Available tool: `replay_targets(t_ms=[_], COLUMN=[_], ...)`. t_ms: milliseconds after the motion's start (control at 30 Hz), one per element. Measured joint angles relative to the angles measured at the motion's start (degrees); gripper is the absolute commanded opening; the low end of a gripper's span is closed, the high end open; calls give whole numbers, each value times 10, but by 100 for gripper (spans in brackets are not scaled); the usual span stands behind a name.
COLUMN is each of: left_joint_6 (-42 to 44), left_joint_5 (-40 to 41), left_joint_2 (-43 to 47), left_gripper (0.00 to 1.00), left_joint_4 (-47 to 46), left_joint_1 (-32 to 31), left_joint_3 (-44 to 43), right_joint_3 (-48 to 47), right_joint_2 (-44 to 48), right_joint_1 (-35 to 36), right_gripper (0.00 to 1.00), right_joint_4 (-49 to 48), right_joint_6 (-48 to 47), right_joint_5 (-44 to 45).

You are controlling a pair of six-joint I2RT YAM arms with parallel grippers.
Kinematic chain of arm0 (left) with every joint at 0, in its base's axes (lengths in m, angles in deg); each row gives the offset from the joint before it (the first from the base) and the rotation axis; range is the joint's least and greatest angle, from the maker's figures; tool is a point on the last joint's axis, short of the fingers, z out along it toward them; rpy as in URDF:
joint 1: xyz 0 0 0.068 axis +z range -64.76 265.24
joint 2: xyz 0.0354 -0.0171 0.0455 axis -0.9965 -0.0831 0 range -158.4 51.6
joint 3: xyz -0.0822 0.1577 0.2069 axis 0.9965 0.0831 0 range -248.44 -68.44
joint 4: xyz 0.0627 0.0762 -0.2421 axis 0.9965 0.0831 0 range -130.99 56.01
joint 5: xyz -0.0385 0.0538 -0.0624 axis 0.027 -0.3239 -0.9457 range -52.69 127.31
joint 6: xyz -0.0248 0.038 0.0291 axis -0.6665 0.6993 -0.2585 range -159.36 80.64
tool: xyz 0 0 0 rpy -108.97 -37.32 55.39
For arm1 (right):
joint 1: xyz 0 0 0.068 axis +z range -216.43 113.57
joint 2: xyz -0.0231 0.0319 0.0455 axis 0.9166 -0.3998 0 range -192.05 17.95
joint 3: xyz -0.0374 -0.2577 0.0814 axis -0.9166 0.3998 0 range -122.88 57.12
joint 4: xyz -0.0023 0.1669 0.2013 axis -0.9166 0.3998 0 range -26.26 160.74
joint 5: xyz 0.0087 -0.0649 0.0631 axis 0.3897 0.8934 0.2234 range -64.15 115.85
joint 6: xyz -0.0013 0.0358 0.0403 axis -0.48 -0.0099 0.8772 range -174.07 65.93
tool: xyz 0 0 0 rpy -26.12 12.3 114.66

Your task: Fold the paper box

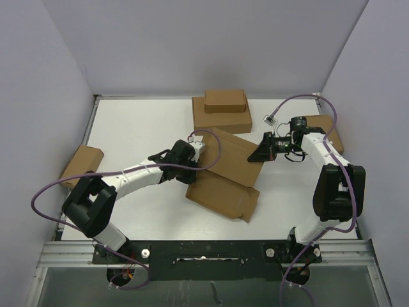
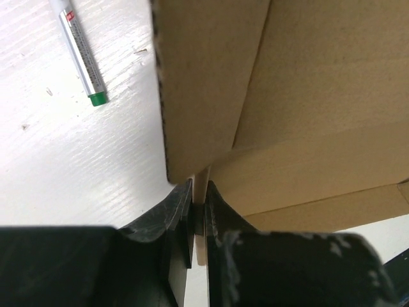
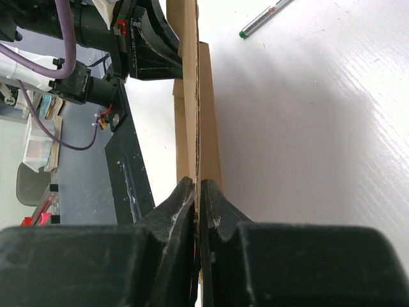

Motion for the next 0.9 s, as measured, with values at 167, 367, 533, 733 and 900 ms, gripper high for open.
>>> replay_targets(t_ms=[167, 367, 533, 733, 900], left_joint_6=[-1, -6, -12, -16, -16], left_joint_5=[7, 6, 5, 6, 12], left_joint_2=[-3, -3, -3, -3, -6], left_gripper=[14, 14, 16, 16, 1], left_joint_4=[7, 7, 7, 7, 7], left_joint_1=[0, 0, 0, 0, 0], left_joint_3=[-7, -9, -9, -9, -9], right_joint_3=[1, 3, 5, 6, 7], right_joint_2=[0, 0, 0, -1, -2], right_joint_1=[-1, -1, -1, -1, 2], right_gripper=[0, 0, 0, 0, 0], right_joint_4=[-8, -14, -17, -20, -23], right_joint_6=[0, 0, 2, 4, 6], right_joint_5=[5, 12, 15, 16, 18])
